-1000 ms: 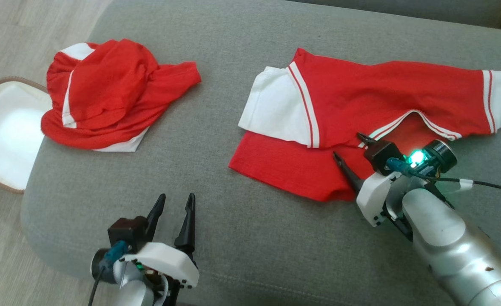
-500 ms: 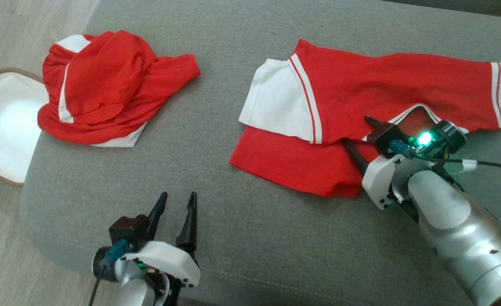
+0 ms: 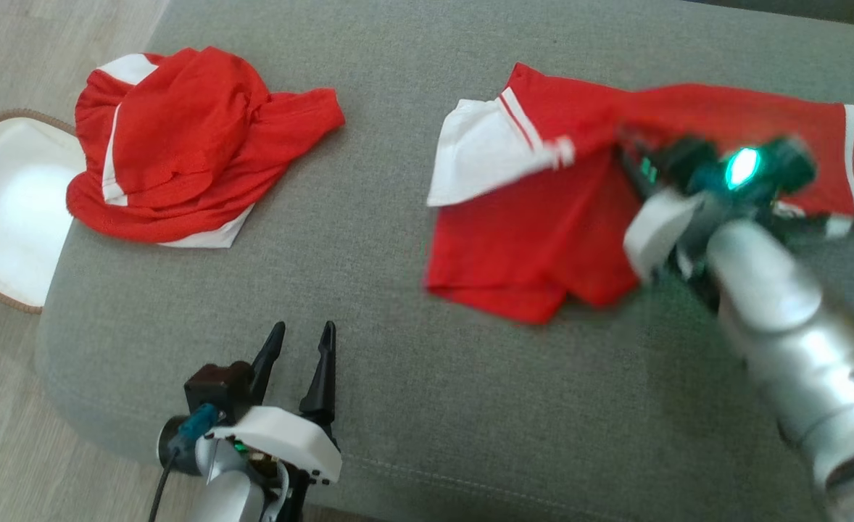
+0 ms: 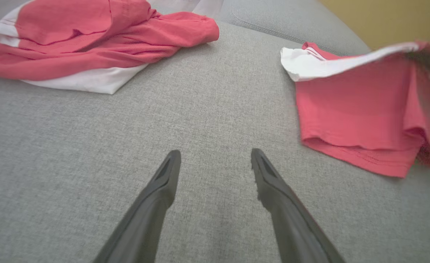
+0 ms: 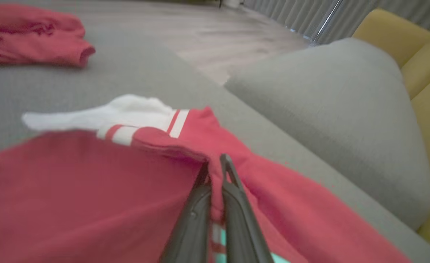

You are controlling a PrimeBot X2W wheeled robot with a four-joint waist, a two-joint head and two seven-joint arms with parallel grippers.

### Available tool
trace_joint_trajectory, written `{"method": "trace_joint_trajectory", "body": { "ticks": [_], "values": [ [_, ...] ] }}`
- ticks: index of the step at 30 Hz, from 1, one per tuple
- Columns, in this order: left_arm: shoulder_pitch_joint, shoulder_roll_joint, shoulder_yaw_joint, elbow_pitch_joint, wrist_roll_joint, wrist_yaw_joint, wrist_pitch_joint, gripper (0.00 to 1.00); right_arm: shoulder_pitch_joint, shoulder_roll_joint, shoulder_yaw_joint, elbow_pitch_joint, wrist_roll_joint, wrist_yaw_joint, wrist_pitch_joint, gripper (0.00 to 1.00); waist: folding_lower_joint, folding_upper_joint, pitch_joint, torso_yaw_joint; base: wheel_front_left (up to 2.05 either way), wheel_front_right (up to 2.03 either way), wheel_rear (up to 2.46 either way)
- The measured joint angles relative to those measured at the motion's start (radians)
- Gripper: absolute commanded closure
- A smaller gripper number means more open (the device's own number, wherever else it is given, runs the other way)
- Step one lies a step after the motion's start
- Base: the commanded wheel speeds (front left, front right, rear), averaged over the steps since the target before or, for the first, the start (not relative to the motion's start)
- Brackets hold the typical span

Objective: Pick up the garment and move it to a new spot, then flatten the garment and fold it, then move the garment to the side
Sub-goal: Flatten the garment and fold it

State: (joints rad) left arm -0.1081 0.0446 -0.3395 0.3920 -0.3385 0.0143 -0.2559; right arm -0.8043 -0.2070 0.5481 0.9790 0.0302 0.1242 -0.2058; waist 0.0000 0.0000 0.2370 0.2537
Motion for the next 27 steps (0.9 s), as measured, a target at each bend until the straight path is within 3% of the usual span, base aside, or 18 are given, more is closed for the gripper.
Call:
{"method": "trace_joint_trajectory", "body": {
  "ticks": [9,10,11,12,19,27],
  "values": [
    [-0.029,-0.001,-0.035,-0.006,-0.019,-0.001,0.000,0.00,-0.232,-0.012,-0.053,0.021,-0.010,0.000,0.036,1.00,0.0000,0.0000,0.028,0.039,0.00,0.00,0.00],
    [-0.032,-0.001,-0.039,-0.007,-0.025,-0.001,0.000,0.00,-0.242,-0.013,-0.061,0.037,-0.011,0.000,0.054,0.92,0.0000,0.0000,0.030,0.047,0.00,0.00,0.00],
    [-0.035,-0.001,-0.042,-0.007,-0.028,-0.001,0.000,0.00,-0.250,-0.017,-0.067,0.054,-0.016,0.000,0.067,0.29,0.0000,0.0000,0.033,0.056,0.00,0.00,0.00],
    [-0.037,-0.001,-0.045,-0.007,-0.032,-0.001,0.000,0.00,-0.258,-0.024,-0.078,0.071,-0.025,0.000,0.076,0.00,0.0000,0.0000,0.037,0.065,0.00,0.00,0.00],
    [-0.043,-0.001,-0.065,-0.010,-0.044,0.000,0.000,0.00,-0.315,-0.062,-0.266,0.157,-0.088,0.000,0.098,0.00,0.0001,0.0000,0.075,0.113,0.00,0.00,0.00],
    [-0.047,-0.001,-0.060,-0.015,-0.040,0.003,0.000,0.00,-0.280,0.003,-0.373,0.167,-0.119,0.000,-0.005,0.00,0.0000,0.0000,0.065,0.075,0.00,0.00,0.00]
  ]
}}
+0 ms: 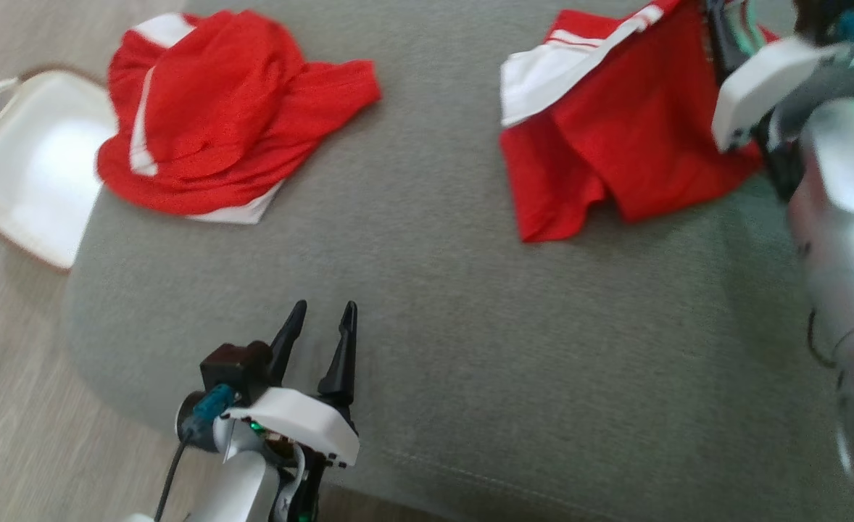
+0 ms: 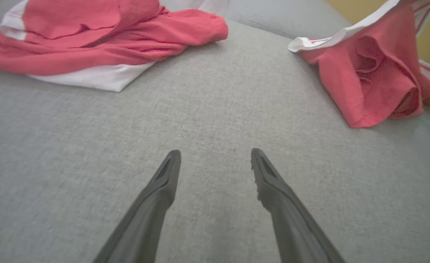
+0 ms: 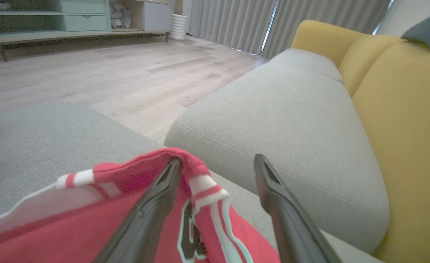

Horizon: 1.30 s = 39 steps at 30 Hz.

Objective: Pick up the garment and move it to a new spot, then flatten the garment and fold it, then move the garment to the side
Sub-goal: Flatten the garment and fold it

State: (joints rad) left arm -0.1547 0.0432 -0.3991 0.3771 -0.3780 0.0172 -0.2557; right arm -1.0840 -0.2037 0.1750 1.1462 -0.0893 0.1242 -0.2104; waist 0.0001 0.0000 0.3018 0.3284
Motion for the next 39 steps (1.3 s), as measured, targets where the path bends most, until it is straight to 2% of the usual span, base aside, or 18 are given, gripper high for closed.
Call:
{"method": "trace_joint_trajectory", "body": {
  "ticks": [8,20,30,32,37,39],
  "values": [
    [-0.004,0.000,0.014,-0.018,0.038,-0.016,0.000,0.00,0.183,0.046,-0.040,-0.045,0.057,0.000,-0.038,0.00,0.0000,0.0000,-0.037,-0.111,0.00,0.00,0.00],
    [-0.083,0.000,0.000,0.007,0.038,-0.045,0.000,0.00,0.444,0.096,-0.047,-0.349,0.187,0.000,-0.038,0.00,0.0000,0.0000,-0.054,-0.322,0.00,0.00,0.00],
    [-0.145,-0.001,0.073,0.124,0.072,-0.033,0.000,0.00,0.463,0.116,-0.049,-0.479,0.195,0.000,-0.041,0.00,0.0000,0.0000,-0.011,-0.473,0.00,0.00,0.00],
    [-0.153,-0.001,0.097,0.153,0.081,-0.020,0.000,0.00,0.468,0.123,-0.049,-0.495,0.195,0.000,-0.041,0.00,0.0000,0.0000,-0.002,-0.494,0.00,0.00,0.00],
    [-0.189,-0.001,0.139,0.178,0.086,-0.025,-0.001,0.00,0.498,0.128,-0.047,-0.514,0.204,0.000,-0.041,0.00,0.0000,0.0000,0.017,-0.524,0.00,0.00,0.00],
    [-0.200,-0.002,0.154,0.187,0.086,-0.026,-0.001,0.85,0.502,0.128,-0.048,-0.518,0.204,0.000,-0.041,0.00,0.0000,0.0000,0.019,-0.527,0.00,0.00,0.00]
  ]
}}
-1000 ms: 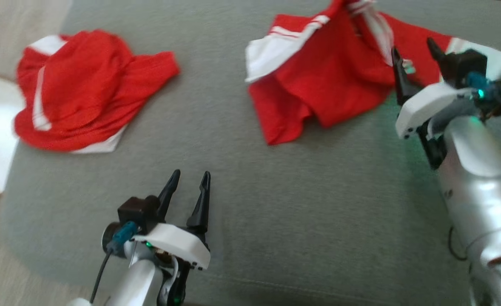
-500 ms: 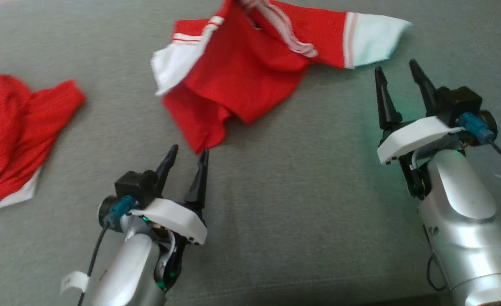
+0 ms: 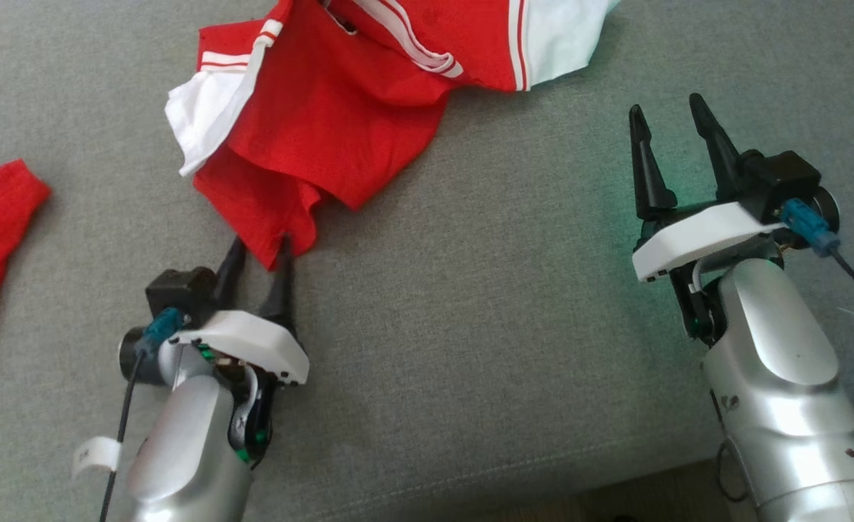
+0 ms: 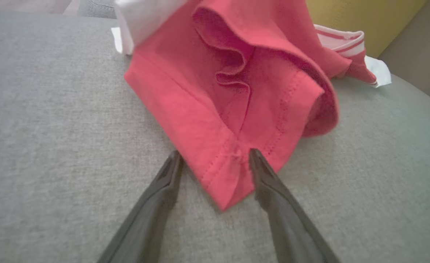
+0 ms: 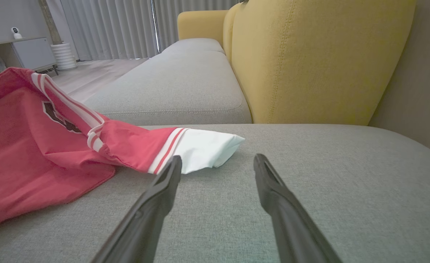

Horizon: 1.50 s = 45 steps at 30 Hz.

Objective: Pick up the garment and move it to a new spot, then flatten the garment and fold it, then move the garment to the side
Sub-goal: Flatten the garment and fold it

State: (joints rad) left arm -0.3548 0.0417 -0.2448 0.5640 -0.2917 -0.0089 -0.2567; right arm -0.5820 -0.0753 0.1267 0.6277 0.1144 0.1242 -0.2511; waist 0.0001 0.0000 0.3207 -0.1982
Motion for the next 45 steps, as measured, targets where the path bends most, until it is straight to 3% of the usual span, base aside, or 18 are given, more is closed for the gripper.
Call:
{"method": "trace_joint_trajectory", "body": {
  "ticks": [1,6,13,22,23,24,25,31,39,45],
  "values": [
    [-0.002,0.000,0.004,0.008,0.000,0.000,0.000,1.00,0.000,0.000,-0.002,-0.002,0.000,0.000,0.000,0.00,0.0000,0.0000,0.000,0.001,0.00,0.00,0.00],
    [-0.001,-0.004,0.051,0.011,0.000,-0.008,0.000,1.00,0.001,0.003,-0.011,-0.005,0.000,0.000,0.000,0.00,0.0000,0.0000,-0.008,0.013,0.00,0.00,0.00],
    [0.009,-0.006,0.196,-0.113,0.034,0.011,0.000,1.00,0.038,0.004,-0.038,-0.002,0.000,0.000,0.000,0.00,0.0000,0.0000,-0.036,0.048,0.00,0.00,0.00],
    [0.036,-0.009,0.339,-0.141,0.070,0.011,0.000,1.00,0.049,0.007,-0.037,0.005,0.000,0.000,0.000,0.00,-0.0001,0.0000,-0.046,0.070,0.00,0.00,0.00],
    [0.035,-0.010,0.355,-0.143,0.072,0.012,0.000,0.71,0.049,0.008,-0.036,0.005,0.000,0.000,0.000,0.00,-0.0001,0.0000,-0.046,0.069,0.00,0.00,0.00],
    [0.035,-0.009,0.366,-0.143,0.078,0.012,0.000,0.06,0.049,0.008,-0.034,0.006,0.000,0.000,0.000,0.00,-0.0001,0.0000,-0.045,0.068,0.00,0.00,0.00],
    [0.034,-0.009,0.370,-0.143,0.086,0.012,0.000,0.00,0.050,0.008,-0.033,0.007,0.001,0.000,0.000,0.00,-0.0001,0.0000,-0.044,0.067,0.00,0.00,0.00],
    [0.035,-0.009,0.291,-0.142,0.084,-0.011,0.000,0.00,0.061,0.011,-0.031,0.022,0.008,0.000,0.000,0.00,0.0000,0.0000,-0.041,0.060,0.00,0.00,0.00],
    [0.102,-0.007,-0.033,-0.171,0.005,-0.030,0.000,0.00,0.061,0.012,-0.018,0.026,0.034,0.000,0.000,0.00,-0.0001,0.0000,-0.034,0.052,0.00,0.00,0.00],
    [0.093,-0.004,-0.148,-0.182,0.001,-0.035,0.000,0.00,0.061,0.013,0.007,0.026,0.044,0.000,0.000,0.00,0.0000,0.0000,-0.023,0.033,0.00,0.00,0.00]
  ]
}}
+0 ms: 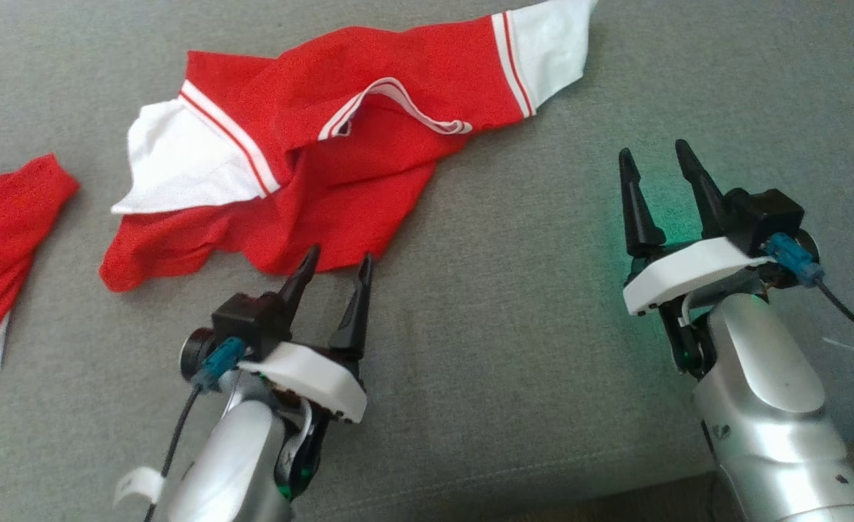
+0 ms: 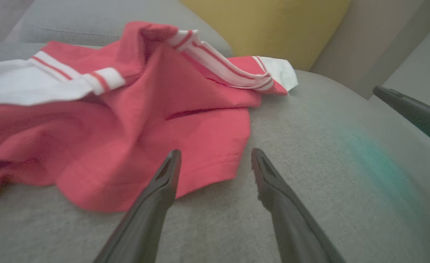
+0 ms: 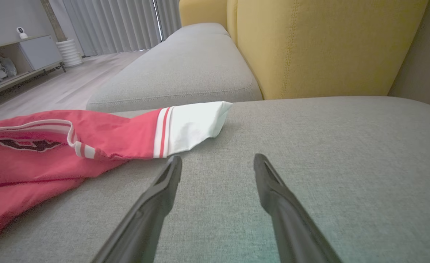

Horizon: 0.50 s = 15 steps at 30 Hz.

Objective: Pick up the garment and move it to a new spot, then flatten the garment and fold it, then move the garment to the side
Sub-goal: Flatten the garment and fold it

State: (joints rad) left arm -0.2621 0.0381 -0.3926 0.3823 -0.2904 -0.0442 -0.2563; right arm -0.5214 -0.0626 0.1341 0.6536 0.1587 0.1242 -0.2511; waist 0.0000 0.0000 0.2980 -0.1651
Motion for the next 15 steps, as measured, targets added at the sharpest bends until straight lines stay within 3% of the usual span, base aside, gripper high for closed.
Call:
{"method": "trace_joint_trajectory", "body": {
  "ticks": [13,14,15],
  "values": [
    [-0.112,0.001,-0.019,0.173,0.059,0.019,-0.004,0.00,-0.005,0.002,0.058,-0.024,0.042,0.000,0.000,0.00,0.0000,0.0000,0.046,-0.080,0.00,0.00,0.00],
    [-0.121,0.001,-0.019,0.178,0.059,0.017,-0.005,0.16,-0.005,0.002,0.058,-0.025,0.044,0.000,0.000,0.00,0.0000,0.0000,0.048,-0.083,0.00,0.00,0.00],
    [-0.131,0.001,-0.019,0.184,0.059,0.017,-0.005,0.62,-0.005,0.002,0.058,-0.026,0.044,0.000,0.000,0.00,0.0000,0.0000,0.050,-0.086,0.00,0.00,0.00]
  ]
}}
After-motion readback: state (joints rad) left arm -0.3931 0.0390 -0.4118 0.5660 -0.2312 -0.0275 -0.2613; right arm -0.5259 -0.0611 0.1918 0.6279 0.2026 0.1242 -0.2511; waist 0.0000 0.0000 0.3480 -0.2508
